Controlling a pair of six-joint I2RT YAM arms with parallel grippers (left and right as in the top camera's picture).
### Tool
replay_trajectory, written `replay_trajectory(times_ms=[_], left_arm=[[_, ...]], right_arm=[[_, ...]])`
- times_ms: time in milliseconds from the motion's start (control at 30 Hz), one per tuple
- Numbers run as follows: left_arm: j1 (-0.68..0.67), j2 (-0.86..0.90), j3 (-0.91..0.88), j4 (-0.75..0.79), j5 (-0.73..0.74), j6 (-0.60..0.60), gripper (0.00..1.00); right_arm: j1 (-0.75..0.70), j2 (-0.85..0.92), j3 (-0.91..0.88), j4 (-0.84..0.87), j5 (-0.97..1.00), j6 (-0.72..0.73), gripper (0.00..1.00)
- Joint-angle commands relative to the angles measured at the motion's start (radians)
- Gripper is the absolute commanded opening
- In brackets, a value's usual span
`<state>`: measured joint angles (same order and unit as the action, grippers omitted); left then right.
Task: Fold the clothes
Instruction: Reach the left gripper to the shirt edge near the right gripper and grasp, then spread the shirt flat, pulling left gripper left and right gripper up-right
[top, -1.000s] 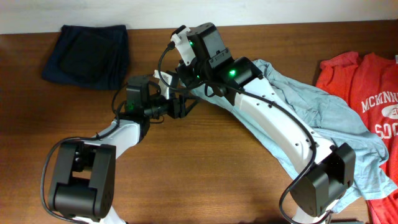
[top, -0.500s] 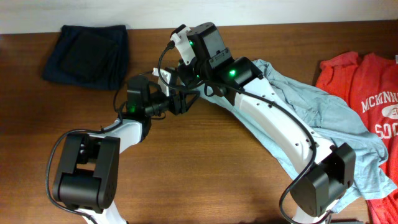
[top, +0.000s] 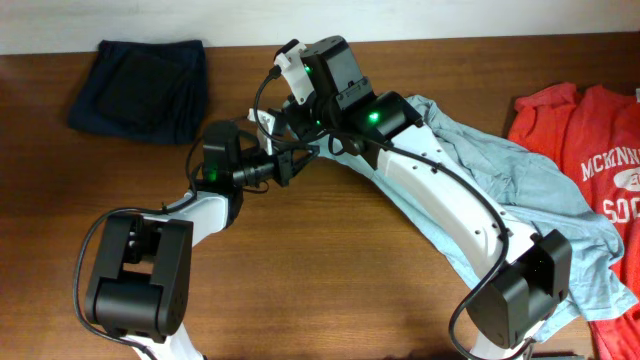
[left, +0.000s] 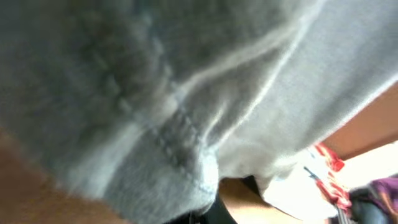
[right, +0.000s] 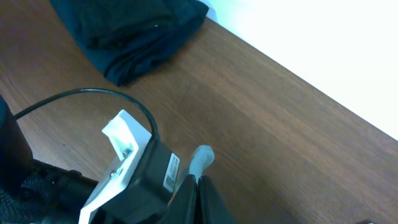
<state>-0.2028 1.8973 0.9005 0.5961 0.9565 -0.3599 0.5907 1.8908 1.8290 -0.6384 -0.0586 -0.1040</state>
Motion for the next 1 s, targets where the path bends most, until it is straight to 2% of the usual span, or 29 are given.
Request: replay_trajectory(times_ms=[0, 233, 467, 733, 967], left_arm=[[0.003, 0.006, 0.014, 0.006, 0.112, -0.074, 0.01], [0.006, 0.006, 0.014, -0.042, 0.172, -0.148, 0.01], [0.11, -0.004, 0.014, -0.284, 0.089, -0.136, 0.01], [0.158, -0.148, 0.014, -0.579, -0.106, 0.01, 0.01], [0.157, -0.287, 0.014, -0.87, -0.356, 0.041, 0.01]], right_arm=[[0.003, -0.013, 0.023, 0.012, -0.017, 0.012, 0.04], [0.004, -0.013, 0.023, 0.007, -0.017, 0.012, 0.04], [0.004, -0.013, 0.023, 0.016, -0.017, 0.012, 0.04], [0.004, -0.008, 0.023, 0.018, -0.024, 0.017, 0.04], [0.005, 0.045, 0.023, 0.042, -0.156, 0.043, 0.04]])
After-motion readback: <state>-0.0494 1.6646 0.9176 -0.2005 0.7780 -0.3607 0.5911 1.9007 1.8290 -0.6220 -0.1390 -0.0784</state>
